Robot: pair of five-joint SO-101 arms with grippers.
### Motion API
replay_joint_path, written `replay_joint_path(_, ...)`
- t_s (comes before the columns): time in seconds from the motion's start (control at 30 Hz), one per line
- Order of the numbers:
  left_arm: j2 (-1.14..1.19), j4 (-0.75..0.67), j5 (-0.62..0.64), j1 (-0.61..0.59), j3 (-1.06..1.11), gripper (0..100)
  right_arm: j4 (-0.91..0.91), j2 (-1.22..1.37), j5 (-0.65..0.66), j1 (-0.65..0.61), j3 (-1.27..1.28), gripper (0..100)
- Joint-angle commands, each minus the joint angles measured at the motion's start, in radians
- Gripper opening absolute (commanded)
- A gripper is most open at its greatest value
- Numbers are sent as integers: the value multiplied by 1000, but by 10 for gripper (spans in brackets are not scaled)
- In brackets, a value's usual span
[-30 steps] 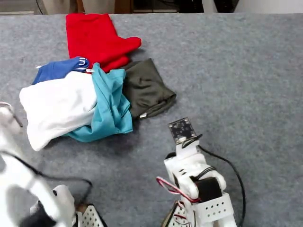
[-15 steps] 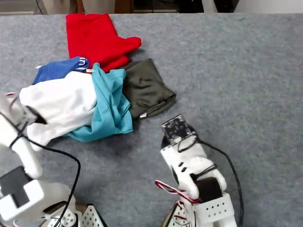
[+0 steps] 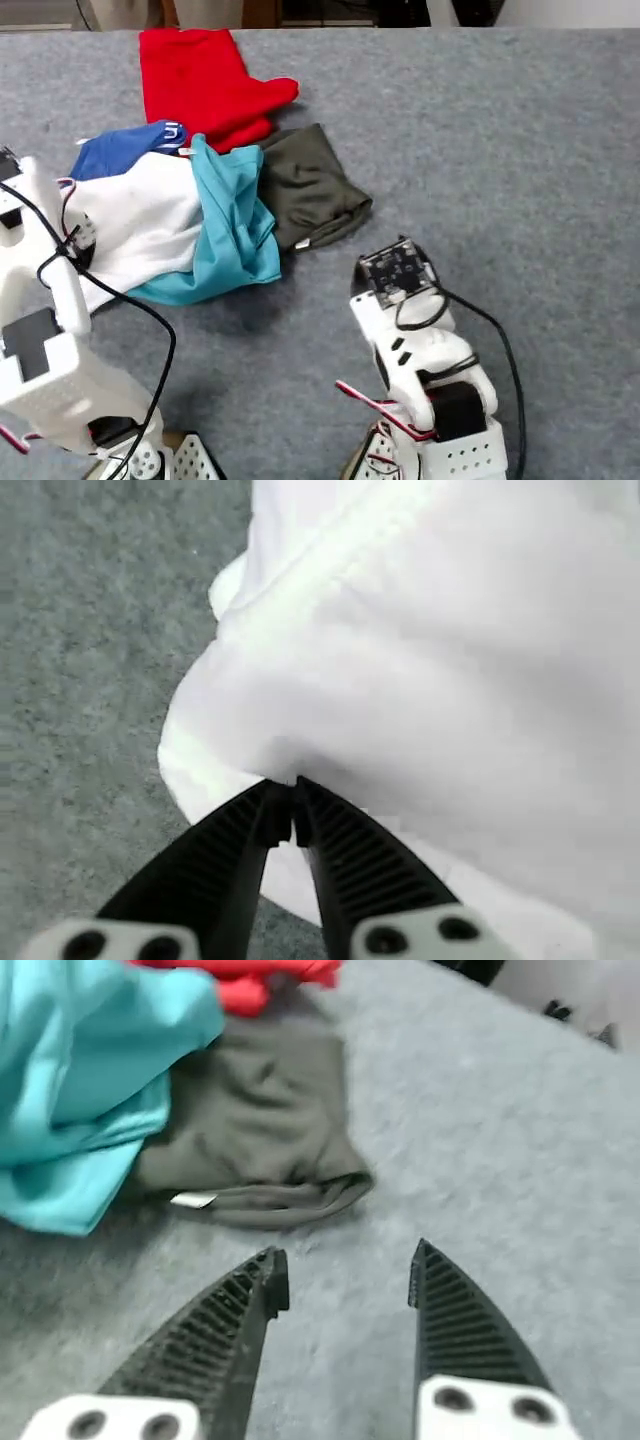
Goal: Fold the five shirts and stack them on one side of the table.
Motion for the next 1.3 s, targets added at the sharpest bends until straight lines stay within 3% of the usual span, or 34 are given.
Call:
replay_joint_path(0.0, -213, 106, 6, 11, -115, 17, -20, 70, 48, 77, -130, 206)
replay_joint_path(0.13, -440, 203, 12, 25, -213, 17, -12, 361, 51, 128, -392, 205)
replay_joint_path(0.23, -550, 262, 15, 110, -275, 17, 3, 653, 48, 140, -657, 203)
replay_joint_path(0.43, -633, 302, 80, 471, -434, 17, 245, 1142, 54, 153, -1253, 204)
replay_joint_path(0.6, -591, 256, 74, 784, -634, 18, 419, 1356, 57, 283, -1555, 206)
replay_joint_path(0.73, -492, 106, 74, 977, -729, 19, 451, 1440, 57, 421, -1607, 207)
replay_joint_path(1.0, -142, -146, 80, 1214, -784, 23, 491, 1455, 215, 581, -1564, 207)
replay_joint_path(1.17, 18, -127, 155, 1309, -942, 136, 476, 1460, 250, 644, -1512, 207)
replay_joint_path(1.27, 51, -9, 230, 1249, -1045, 188, 477, 1460, 288, 625, -1481, 207)
